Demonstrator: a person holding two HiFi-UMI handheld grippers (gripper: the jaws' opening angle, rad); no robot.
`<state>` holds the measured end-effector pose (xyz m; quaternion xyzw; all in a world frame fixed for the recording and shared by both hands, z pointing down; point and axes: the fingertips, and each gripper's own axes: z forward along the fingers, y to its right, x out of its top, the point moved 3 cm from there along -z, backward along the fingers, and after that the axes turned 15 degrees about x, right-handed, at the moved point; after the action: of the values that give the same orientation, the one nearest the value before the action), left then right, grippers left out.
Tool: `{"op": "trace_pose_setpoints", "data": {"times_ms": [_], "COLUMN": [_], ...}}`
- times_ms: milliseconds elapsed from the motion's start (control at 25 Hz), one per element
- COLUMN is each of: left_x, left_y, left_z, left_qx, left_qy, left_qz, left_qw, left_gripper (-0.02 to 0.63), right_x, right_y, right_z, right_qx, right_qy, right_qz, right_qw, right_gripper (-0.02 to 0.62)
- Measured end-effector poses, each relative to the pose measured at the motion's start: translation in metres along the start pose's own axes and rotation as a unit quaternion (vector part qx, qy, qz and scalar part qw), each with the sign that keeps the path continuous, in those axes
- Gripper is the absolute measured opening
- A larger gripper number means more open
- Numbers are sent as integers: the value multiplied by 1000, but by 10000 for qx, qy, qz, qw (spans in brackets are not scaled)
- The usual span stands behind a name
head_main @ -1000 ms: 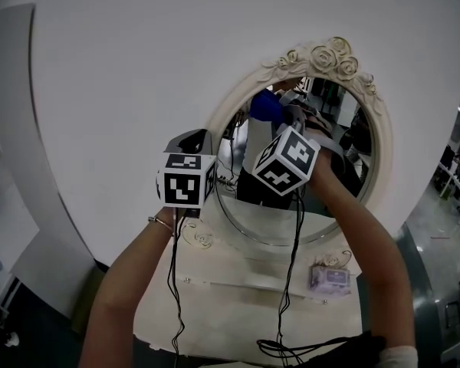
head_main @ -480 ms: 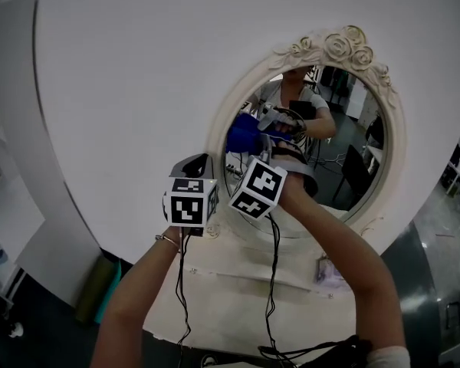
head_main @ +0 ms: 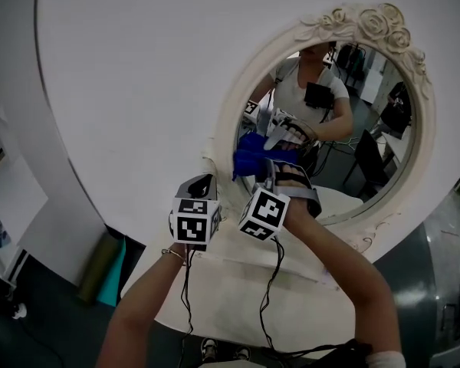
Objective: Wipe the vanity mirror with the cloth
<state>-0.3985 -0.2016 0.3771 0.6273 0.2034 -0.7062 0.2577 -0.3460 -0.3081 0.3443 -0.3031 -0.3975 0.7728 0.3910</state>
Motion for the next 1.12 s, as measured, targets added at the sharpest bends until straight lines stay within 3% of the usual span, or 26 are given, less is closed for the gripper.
{"op": "trace_pose_setpoints", "data": {"times_ms": [440, 600, 880, 1120], "left_x": [-86, -100, -73, -11], "left_y": [13, 22, 41, 67], "left_z": [-3, -4, -3, -4], "left_qx": [-194, -244, -373, -490], "left_qy": [-603, -720, -434, 92], "left_qz": [-108, -26, -11, 41], "left_qw": [9979, 9971, 9984, 9987], "left_gripper": [9, 9, 9, 9], "right_x": [-44, -55, -59, -53], "right_y": [-124, -143, -129, -64], "right_z": [59, 67, 45, -15], "right_qx": [1292, 1466, 1491, 879], "right_qy": [-322, -329, -23, 481], "right_qz": [504, 462, 710, 866], "right_qw": [9898, 9876, 9863, 9912], "right_gripper": [71, 71, 71, 71]}}
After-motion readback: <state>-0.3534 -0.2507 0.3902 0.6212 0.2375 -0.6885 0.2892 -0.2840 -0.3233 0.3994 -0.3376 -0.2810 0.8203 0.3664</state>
